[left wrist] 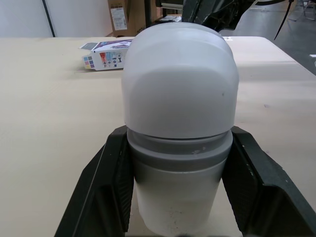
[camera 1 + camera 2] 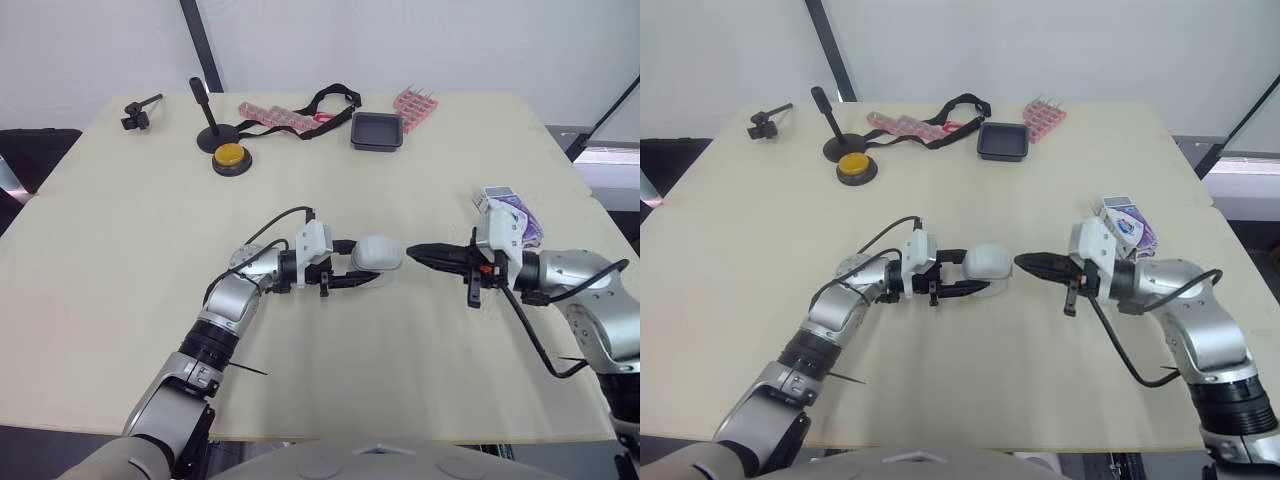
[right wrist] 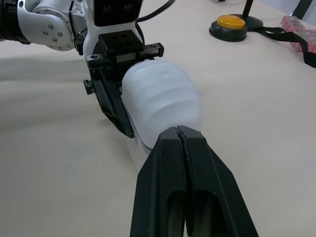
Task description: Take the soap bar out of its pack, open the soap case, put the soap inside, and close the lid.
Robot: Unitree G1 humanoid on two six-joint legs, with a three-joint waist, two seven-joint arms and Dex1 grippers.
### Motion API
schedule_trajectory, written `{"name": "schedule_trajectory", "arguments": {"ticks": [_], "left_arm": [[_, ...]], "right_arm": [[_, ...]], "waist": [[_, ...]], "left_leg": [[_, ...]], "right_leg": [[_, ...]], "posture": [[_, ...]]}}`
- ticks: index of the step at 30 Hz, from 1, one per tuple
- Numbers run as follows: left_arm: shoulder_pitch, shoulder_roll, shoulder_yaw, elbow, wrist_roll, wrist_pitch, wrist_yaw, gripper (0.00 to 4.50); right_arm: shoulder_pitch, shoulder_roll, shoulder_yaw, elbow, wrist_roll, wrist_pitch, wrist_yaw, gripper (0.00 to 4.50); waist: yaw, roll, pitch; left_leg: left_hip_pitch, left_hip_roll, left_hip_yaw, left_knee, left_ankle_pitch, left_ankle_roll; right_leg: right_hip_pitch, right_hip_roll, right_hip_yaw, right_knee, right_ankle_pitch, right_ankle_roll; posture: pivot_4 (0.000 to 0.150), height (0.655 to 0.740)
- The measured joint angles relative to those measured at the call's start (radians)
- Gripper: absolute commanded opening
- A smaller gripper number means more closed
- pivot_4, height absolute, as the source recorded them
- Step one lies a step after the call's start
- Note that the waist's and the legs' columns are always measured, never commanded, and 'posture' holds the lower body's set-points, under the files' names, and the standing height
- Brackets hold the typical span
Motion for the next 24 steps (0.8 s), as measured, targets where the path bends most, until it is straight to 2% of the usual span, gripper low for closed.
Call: {"name": "schedule_trajectory", "arguments": {"ticks": [24], "left_arm": [[0.001, 0.002, 0.000, -0.004, 0.000, 0.004, 0.007, 1.97]], "right_arm": [[-0.035, -0.013, 0.006, 0.045, 0.004, -0.009, 0.004, 0.04]], "waist": [[0.000, 0.000, 0.000]], "left_leg": [[0.000, 0.000, 0.000, -0.002, 0.000, 0.000]], "right_leg": [[0.000, 0.000, 0.000, -0.002, 0.000, 0.000]], "posture": [[0.150, 0.7291]]}}
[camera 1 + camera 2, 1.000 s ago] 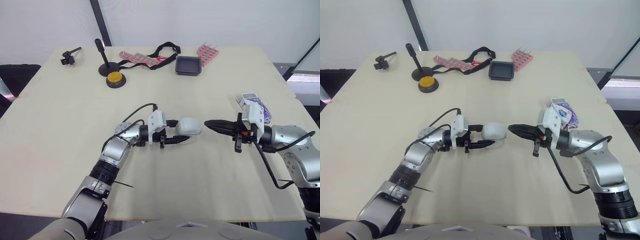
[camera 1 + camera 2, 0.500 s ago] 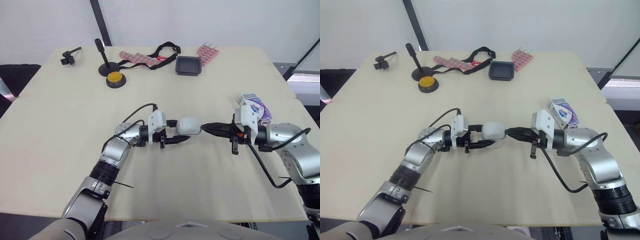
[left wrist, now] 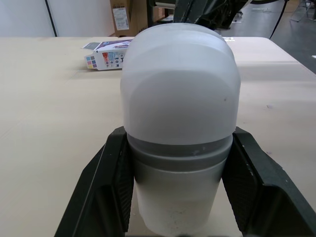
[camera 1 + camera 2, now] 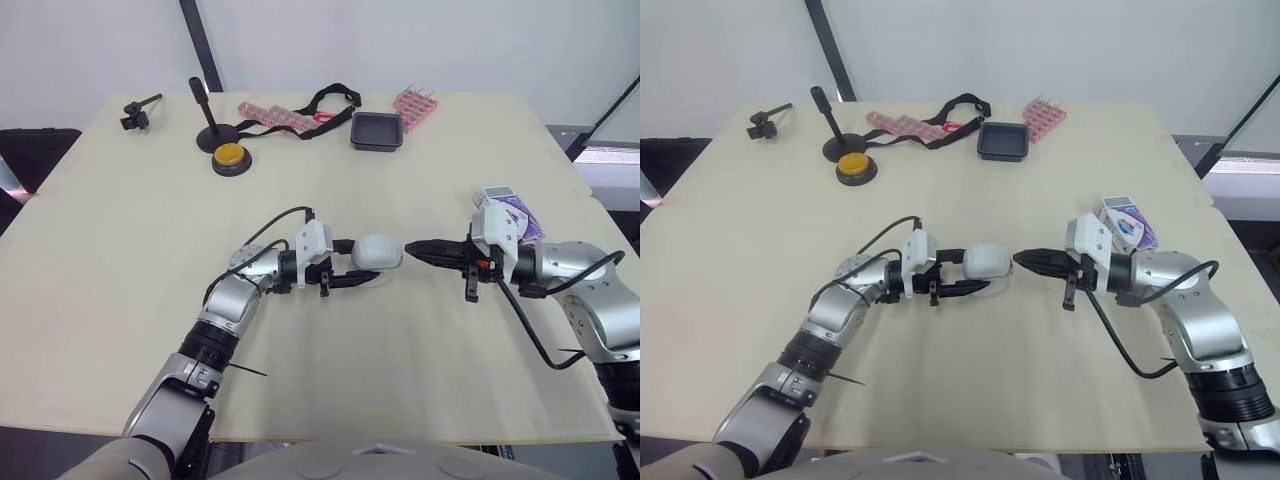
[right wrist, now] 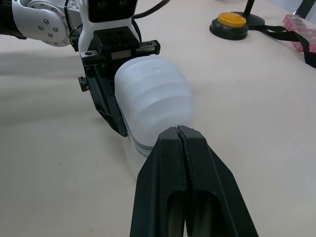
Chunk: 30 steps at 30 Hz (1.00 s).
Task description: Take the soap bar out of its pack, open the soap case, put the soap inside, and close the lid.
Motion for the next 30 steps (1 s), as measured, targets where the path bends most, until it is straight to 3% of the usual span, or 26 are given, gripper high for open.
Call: {"name": "schedule_trajectory", "arguments": {"ticks": [10, 30], "left_arm": [[0.000, -0.003, 0.000, 0.001, 0.000, 0.001, 0.000, 1.97], [0.008, -0.002, 0.000, -0.012, 0.001, 0.008, 0.011, 1.97]], "right_arm": [[-0.087, 0.013, 0.008, -0.083, 0.056, 0.070, -0.030, 0.04], [-0.123, 0.042, 0.115, -0.073, -0.006, 0.091, -0.061, 0.04]], "waist": [[0.001, 0.000, 0.000], [0.000, 0.000, 0.000]], "left_leg": [[0.000, 0.000, 0.000, -0.001, 0.000, 0.000], [0.001, 0.000, 0.000, -0.002, 0.000, -0.001]], "right_leg": [[0.000, 0.001, 0.000, -0.001, 0.000, 0.000], [0.001, 0.002, 0.000, -0.001, 0.002, 0.004]], "posture": [[0.150, 0.7291], [0.150, 0.7291]]}}
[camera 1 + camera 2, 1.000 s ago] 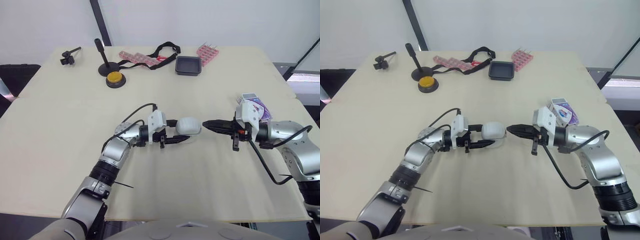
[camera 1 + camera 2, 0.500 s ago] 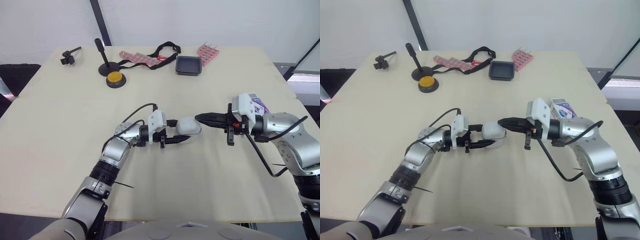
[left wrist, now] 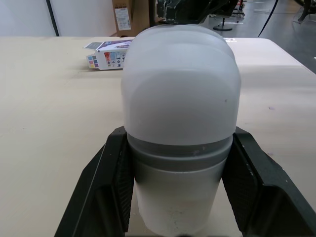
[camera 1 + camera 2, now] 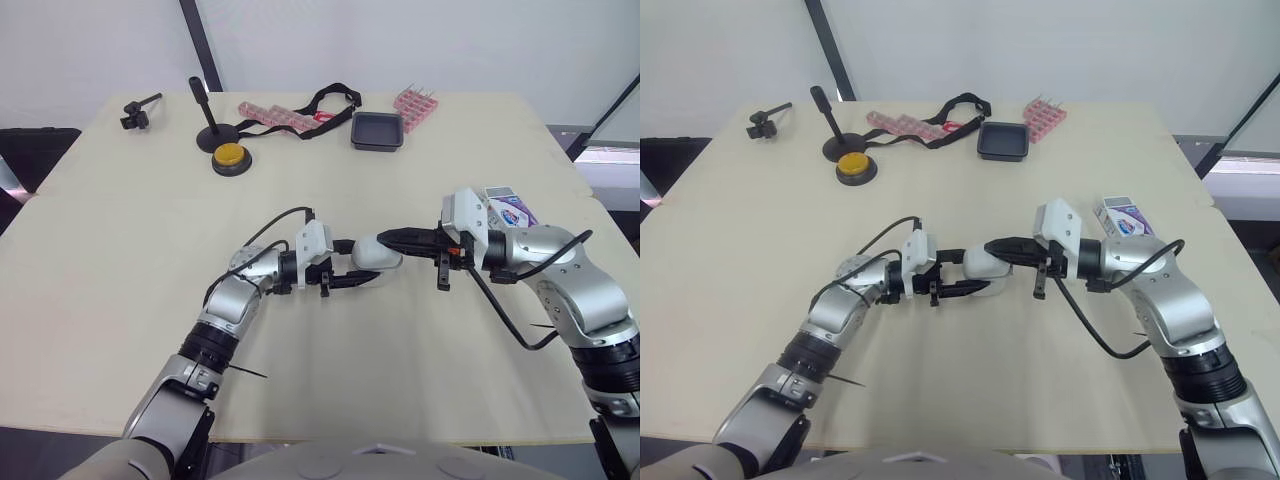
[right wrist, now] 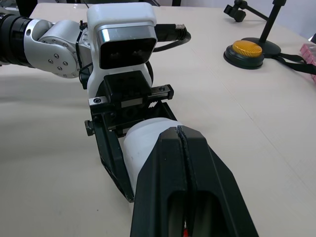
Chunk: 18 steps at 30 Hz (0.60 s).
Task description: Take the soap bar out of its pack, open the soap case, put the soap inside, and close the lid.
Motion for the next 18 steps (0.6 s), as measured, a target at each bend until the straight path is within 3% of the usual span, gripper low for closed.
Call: {"name": "schedule_trajectory", "arguments": {"ticks": [18], "left_arm": [[0.005, 0.001, 0.000, 0.000, 0.003, 0.001, 0.007, 1.97]], "right_arm": [[-0.007, -0.032, 0.053, 0.001, -0.064, -0.056, -0.001, 0.04]], "waist": [[-0.002, -0.001, -0.001]], "left_leg": [[0.003, 0.000, 0.000, 0.000, 0.000, 0.000]], "right_leg": [[0.004, 0.000, 0.000, 0.000, -0.001, -0.001]], "posture": [[0.150, 0.7291]]}}
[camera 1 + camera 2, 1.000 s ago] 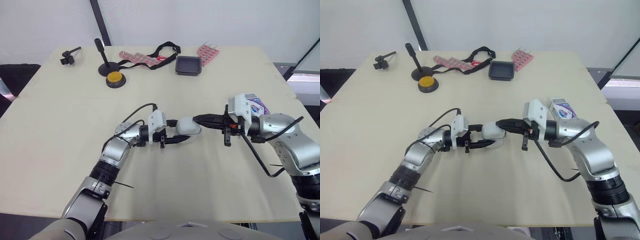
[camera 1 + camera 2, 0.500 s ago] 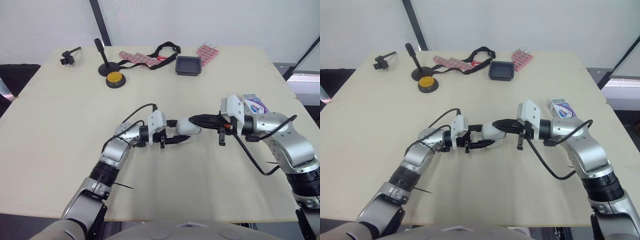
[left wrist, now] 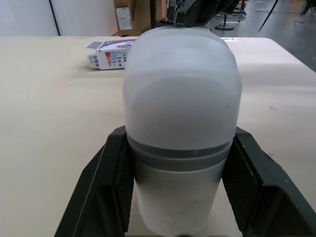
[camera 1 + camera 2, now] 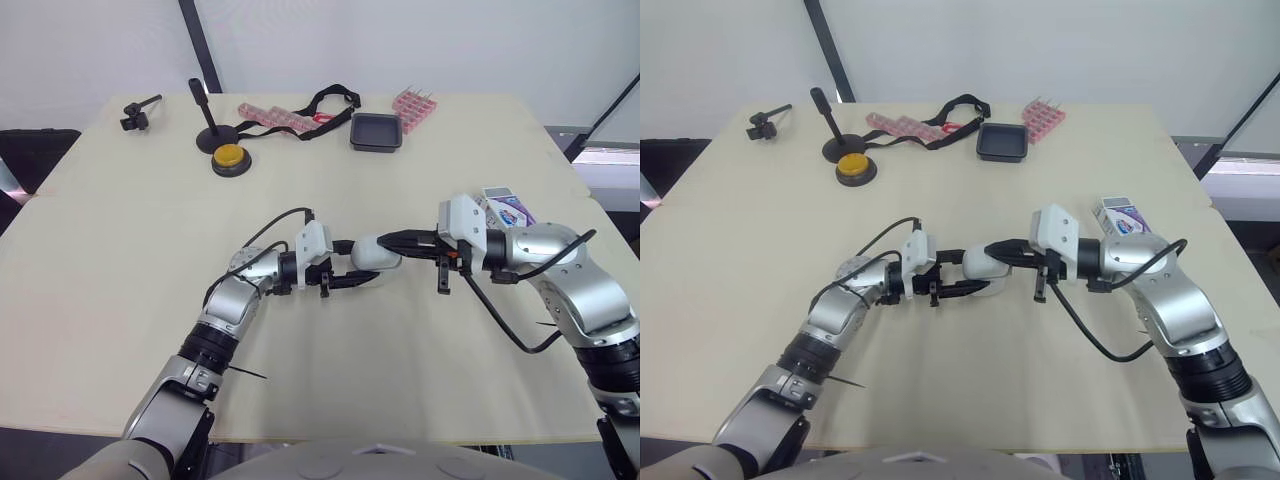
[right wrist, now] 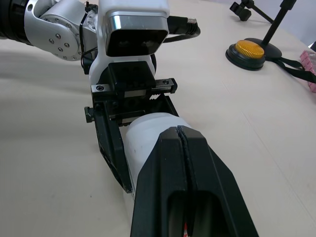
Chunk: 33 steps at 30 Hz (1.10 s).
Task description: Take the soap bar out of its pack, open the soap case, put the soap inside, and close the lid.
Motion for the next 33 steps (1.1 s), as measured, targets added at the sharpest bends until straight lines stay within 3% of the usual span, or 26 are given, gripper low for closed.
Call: {"name": "schedule_trajectory", "arguments": {"ticks": [14, 17, 23, 28, 33], "left_arm": [[0.002, 0.004, 0.001, 0.000, 0.005, 0.006, 0.007, 1.97], [0.002, 0.003, 0.000, -0.002, 0.003, 0.007, 0.007, 1.97], [-0.005, 0.010, 0.002, -0.010, -0.023, 0.040, -0.010, 1.97], [-0.029, 0.031, 0.025, -0.025, -0.097, 0.202, -0.030, 1.97], [-0.054, 0.097, 0.048, -0.092, -0.215, 0.512, -0.050, 1.97]], "right_arm": [[-0.002, 0.017, -0.002, 0.009, -0.007, 0.001, -0.021, 0.04], [0.014, 0.038, -0.037, 0.029, 0.045, 0.021, -0.023, 0.84], [0.123, -0.005, -0.150, 0.046, 0.078, -0.020, 0.019, 2.85], [0.301, -0.002, -0.244, 0.003, 0.128, -0.098, 0.068, 4.47], [0.405, 0.008, -0.265, 0.006, 0.112, -0.211, 0.102, 4.47]], "waist": [[-0.007, -0.001, -0.001], [-0.006, -0.001, -0.001], [-0.002, -0.001, 0.000], [0.000, -0.002, 0.000], [-0.006, -0.001, 0.000]], "left_leg": [[0.006, 0.000, 0.000, -0.002, 0.000, -0.001], [0.005, 0.000, 0.000, -0.002, 0.000, -0.001], [0.001, 0.000, 0.000, -0.006, 0.000, -0.001], [-0.001, 0.000, -0.001, -0.008, 0.000, -0.001], [-0.001, 0.000, 0.000, -0.008, 0.000, -0.001]], "right_leg": [[0.007, -0.002, 0.000, -0.002, -0.001, -0.002], [0.006, -0.002, 0.000, -0.003, -0.001, -0.002], [0.003, 0.000, -0.002, -0.007, -0.001, -0.002], [0.000, 0.000, -0.003, -0.008, 0.000, 0.000], [-0.001, 0.000, -0.002, -0.008, -0.001, -0.002]], "posture": [[0.150, 0.7291], [0.150, 0.7291], [0.150, 0.7291], [0.150, 0.7291], [0.150, 0.7291]]}}
